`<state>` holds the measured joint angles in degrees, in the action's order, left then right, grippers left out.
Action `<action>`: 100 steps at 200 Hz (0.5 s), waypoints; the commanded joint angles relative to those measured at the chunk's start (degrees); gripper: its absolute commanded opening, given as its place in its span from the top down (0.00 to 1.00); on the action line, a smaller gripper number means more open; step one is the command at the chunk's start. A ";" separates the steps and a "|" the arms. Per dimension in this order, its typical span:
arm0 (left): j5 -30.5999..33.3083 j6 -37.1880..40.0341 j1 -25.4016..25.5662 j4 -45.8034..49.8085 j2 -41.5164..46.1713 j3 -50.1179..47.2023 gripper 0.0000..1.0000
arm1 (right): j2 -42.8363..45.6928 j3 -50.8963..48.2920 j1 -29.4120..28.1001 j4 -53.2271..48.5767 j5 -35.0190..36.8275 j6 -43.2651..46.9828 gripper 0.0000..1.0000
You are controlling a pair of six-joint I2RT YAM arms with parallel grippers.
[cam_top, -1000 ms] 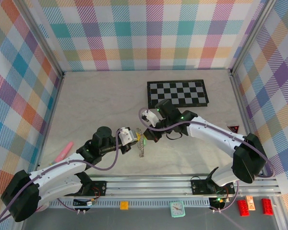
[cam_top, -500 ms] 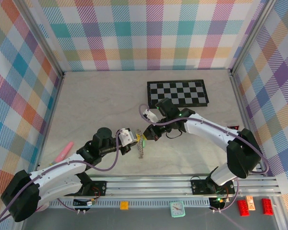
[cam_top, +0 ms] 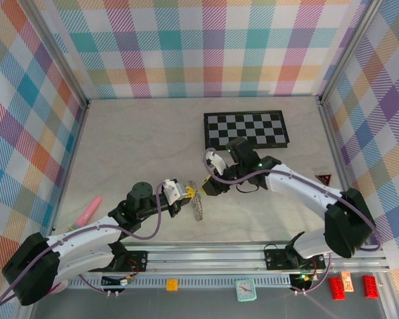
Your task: Put the keys on the keyring
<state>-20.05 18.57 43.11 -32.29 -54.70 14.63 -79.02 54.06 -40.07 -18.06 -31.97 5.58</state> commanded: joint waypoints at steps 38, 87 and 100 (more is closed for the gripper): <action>-2.02 -6.83 0.56 -11.97 -3.81 -0.57 1.00 | 12.47 -11.67 -0.35 13.21 4.92 14.80 0.56; -2.27 -10.26 0.52 -12.60 -3.63 -0.48 1.00 | 12.85 -14.39 -1.98 14.76 7.44 18.04 0.57; -2.48 -10.74 0.55 -12.33 -3.18 -0.74 1.00 | 12.52 -15.33 -2.31 16.73 7.32 19.09 0.57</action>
<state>-20.51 10.28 43.11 -39.94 -58.87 14.37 -66.46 40.53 -41.32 -5.58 -25.28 20.29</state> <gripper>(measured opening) 0.045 0.433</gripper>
